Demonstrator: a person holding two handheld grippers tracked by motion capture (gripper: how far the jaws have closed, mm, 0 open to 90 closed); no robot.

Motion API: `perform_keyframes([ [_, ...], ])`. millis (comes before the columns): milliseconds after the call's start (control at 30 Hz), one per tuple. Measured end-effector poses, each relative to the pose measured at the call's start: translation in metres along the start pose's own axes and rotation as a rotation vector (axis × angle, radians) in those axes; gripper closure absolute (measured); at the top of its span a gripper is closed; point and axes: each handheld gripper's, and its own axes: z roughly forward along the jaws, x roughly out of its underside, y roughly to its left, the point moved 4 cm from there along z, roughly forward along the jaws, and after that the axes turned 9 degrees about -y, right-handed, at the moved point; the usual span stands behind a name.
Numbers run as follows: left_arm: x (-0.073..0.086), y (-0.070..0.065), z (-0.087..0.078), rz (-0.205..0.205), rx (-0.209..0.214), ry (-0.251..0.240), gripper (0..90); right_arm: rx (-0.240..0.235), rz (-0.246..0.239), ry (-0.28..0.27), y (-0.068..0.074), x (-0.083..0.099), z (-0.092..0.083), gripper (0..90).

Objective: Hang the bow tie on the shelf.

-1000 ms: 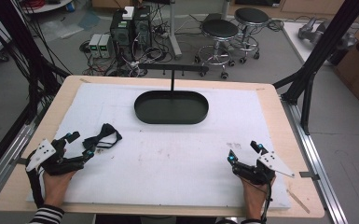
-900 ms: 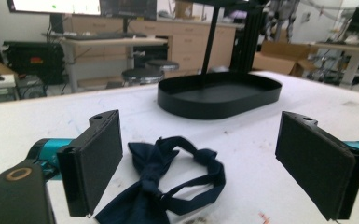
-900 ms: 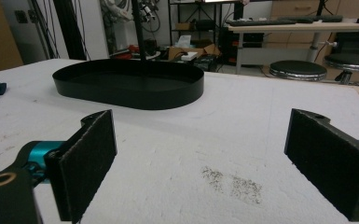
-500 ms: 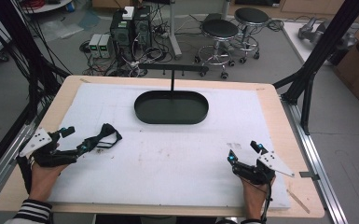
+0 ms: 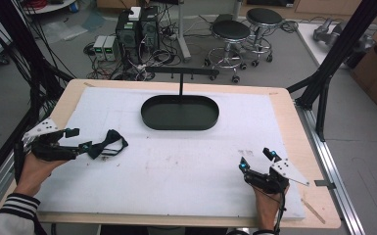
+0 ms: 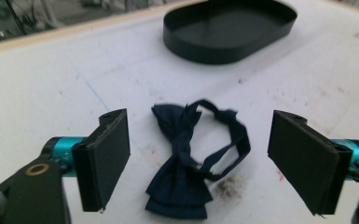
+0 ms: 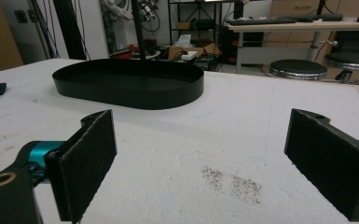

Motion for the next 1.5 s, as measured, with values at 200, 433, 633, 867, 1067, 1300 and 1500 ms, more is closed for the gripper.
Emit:
perform_keyframes([
  [200, 0.005, 0.010, 0.005, -0.033, -0.033, 0.091, 22.1, -0.001, 0.000, 0.000, 0.000, 0.000, 0.000, 8.1],
  [433, 0.017, 0.010, 0.016, -0.018, -0.014, 0.226, 27.4, -0.001, -0.003, 0.000, 0.000, 0.000, 0.000, 8.1],
  [633, 0.024, 0.013, 0.022, -0.009, -0.016, 0.277, 33.3, 0.001, -0.004, 0.000, 0.000, 0.000, 0.000, 8.0],
  [867, 0.029, 0.017, 0.028, -0.028, -0.024, 0.313, 34.8, -0.001, 0.001, -0.001, 0.000, 0.000, 0.000, 8.0],
  [1067, 0.033, 0.018, 0.034, -0.040, -0.025, 0.345, 35.1, -0.001, 0.001, 0.000, 0.000, 0.000, 0.000, 8.1],
  [1300, 0.035, 0.014, 0.037, -0.022, -0.017, 0.377, 35.1, 0.000, 0.000, 0.000, 0.000, 0.000, 0.000, 8.0],
  [1500, 0.037, 0.008, 0.040, 0.015, -0.011, 0.412, 35.6, 0.000, -0.002, -0.001, 0.000, 0.000, 0.000, 8.1],
])
